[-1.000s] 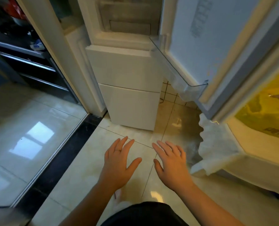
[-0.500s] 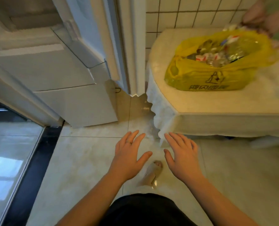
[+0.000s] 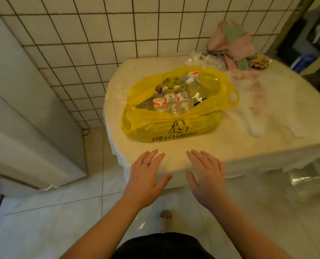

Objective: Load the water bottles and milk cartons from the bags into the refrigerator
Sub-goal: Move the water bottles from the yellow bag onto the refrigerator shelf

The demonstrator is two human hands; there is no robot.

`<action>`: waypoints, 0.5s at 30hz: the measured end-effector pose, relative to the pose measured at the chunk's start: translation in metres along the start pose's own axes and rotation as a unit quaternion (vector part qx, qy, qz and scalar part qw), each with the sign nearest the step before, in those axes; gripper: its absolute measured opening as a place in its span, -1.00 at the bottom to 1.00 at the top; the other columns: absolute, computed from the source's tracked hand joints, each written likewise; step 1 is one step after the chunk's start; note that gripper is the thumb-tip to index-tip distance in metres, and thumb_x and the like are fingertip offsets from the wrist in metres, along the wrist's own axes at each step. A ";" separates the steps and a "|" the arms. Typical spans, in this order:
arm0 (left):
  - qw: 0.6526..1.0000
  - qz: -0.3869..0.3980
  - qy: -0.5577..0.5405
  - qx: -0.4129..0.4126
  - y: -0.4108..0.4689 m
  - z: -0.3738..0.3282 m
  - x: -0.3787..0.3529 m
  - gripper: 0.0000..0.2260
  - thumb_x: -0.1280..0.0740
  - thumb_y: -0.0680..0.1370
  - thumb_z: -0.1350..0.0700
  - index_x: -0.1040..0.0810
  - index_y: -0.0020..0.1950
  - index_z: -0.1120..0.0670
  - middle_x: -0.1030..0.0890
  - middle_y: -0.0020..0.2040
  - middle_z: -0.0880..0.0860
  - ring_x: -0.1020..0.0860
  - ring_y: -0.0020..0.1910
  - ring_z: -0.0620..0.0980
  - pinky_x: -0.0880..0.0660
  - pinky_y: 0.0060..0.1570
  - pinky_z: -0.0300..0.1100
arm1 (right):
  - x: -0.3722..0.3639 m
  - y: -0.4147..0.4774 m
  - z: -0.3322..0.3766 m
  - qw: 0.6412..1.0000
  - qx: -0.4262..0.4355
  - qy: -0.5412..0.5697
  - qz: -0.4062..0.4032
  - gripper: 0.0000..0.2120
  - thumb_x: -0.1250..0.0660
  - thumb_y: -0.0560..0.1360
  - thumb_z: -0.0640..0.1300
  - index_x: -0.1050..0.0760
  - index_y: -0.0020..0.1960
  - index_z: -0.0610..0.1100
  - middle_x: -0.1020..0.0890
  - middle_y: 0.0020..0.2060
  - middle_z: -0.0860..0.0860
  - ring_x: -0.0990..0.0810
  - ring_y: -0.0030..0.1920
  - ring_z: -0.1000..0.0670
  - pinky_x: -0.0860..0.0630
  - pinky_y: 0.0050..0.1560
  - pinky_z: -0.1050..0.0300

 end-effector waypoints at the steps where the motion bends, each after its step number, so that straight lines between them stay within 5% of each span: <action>1: 1.000 -0.002 0.002 -0.002 0.015 -0.006 0.000 -0.36 0.03 0.53 -0.41 -0.17 0.55 -0.16 -0.14 0.58 -0.09 -0.04 0.56 0.01 -0.05 0.49 -0.02 | 0.002 0.013 -0.010 1.000 0.004 0.000 -0.006 -0.51 -0.18 0.48 0.05 -0.46 0.38 -0.03 -0.53 0.32 0.02 -0.46 0.34 -0.12 -0.36 0.27 -0.19; 15: 0.998 -0.050 0.036 0.021 0.146 -0.049 -0.004 -0.39 -0.07 0.52 -0.36 -0.29 0.50 -0.10 -0.26 0.54 -0.05 -0.16 0.52 0.03 -0.20 0.47 0.05 | 0.023 0.177 -0.108 0.996 0.064 0.003 -0.066 -0.49 -0.21 0.42 0.04 -0.51 0.34 -0.02 -0.55 0.29 0.02 -0.47 0.31 -0.10 -0.30 0.26 -0.09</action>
Point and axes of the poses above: each hand's wrist, its own y-axis towards the middle knuckle, its own x-axis out of the back of the hand, z = x × y, the point moved 1 cm from there along y, towards the middle knuckle
